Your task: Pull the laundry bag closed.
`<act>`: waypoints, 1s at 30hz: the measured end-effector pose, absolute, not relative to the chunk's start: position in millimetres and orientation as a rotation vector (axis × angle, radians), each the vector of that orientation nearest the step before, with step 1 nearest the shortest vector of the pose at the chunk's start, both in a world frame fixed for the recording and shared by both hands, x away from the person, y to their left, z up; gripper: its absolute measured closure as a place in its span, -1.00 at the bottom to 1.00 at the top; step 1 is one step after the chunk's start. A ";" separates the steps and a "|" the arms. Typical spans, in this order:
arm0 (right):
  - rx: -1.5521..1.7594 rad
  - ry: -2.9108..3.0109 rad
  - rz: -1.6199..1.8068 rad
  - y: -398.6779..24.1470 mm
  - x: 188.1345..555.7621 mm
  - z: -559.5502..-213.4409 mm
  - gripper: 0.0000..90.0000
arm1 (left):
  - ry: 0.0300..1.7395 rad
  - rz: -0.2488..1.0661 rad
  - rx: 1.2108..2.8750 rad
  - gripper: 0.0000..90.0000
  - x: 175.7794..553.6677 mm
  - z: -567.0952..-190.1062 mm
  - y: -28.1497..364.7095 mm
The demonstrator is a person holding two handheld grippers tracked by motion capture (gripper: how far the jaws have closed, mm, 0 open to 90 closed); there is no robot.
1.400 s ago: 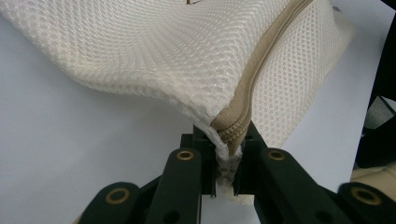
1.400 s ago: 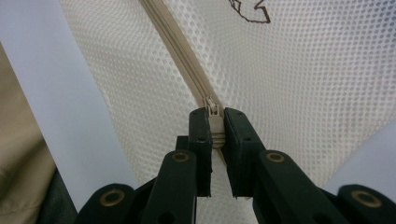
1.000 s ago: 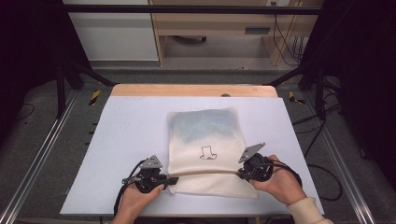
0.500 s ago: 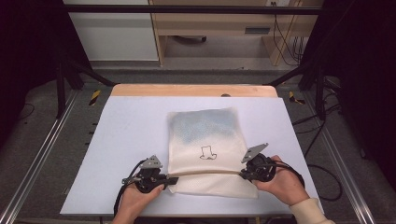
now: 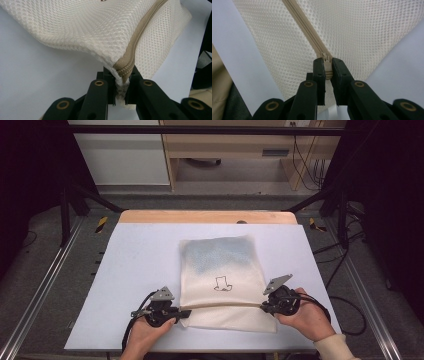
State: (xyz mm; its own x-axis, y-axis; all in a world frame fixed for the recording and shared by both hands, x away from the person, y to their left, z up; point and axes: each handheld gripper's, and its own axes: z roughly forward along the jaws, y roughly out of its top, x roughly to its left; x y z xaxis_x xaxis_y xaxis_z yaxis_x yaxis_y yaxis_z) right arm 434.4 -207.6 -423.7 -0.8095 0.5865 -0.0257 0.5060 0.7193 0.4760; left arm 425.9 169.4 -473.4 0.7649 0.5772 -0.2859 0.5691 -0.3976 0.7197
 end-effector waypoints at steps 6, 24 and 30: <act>0.895 2.741 0.689 -211.7 434.3 -424.9 0.82 | 0.854 0.013 2.089 0.83 425.8 -473.4 169.3; 0.921 2.731 0.686 -221.6 433.6 -426.6 0.82 | 0.855 0.038 2.084 0.83 426.1 -471.5 171.3; 0.927 2.730 0.682 -223.4 433.1 -428.1 0.82 | 0.863 0.050 2.083 0.83 425.9 -470.9 172.0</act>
